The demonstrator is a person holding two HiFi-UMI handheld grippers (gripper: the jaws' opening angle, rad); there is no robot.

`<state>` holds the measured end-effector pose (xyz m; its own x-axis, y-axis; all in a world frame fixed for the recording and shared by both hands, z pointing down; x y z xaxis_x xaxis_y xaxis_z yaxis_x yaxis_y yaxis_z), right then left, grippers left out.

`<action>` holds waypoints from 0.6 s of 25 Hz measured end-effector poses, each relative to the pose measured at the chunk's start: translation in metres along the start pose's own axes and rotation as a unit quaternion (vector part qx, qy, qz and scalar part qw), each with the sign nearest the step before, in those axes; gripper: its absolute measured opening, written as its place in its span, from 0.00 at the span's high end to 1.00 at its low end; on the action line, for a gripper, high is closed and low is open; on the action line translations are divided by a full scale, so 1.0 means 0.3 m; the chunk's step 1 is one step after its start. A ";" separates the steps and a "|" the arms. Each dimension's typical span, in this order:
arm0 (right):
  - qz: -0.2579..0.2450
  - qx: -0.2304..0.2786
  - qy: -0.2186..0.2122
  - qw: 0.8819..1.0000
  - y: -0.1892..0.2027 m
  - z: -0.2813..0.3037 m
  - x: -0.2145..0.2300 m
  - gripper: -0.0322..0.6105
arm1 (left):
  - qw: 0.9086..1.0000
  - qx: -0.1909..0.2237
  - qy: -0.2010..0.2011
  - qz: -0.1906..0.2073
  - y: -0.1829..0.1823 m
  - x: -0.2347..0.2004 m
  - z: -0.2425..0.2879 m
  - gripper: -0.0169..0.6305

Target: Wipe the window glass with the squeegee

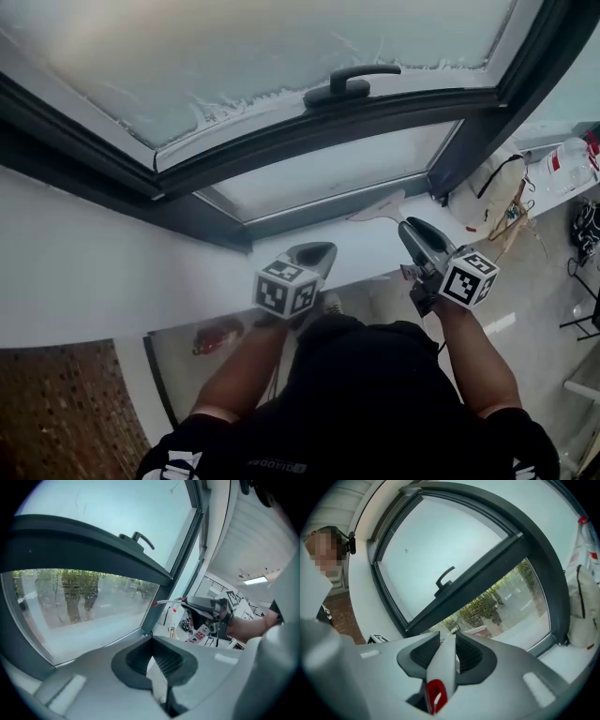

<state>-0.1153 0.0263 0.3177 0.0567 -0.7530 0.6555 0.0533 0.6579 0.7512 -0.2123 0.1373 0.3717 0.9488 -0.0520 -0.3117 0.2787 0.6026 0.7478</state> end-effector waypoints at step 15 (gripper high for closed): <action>-0.160 -0.056 -0.060 0.984 0.036 -0.488 -0.205 0.75 | 0.983 0.117 -0.101 -0.097 0.155 0.489 -0.206 0.97</action>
<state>0.0276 0.0809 0.2742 -0.0994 -0.9128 0.3961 0.1593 0.3784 0.9118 -0.0694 0.2070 0.3246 0.8784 -0.3183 -0.3564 0.4610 0.3678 0.8076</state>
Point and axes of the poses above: the fingertips, and each gripper's own axes: z forward along the fingers, x to its right, y out of its underside, the point moved 1 cm from there along -z, backward along the fingers, and after that the axes turned 7 degrees about -y, right-handed, at the moved point
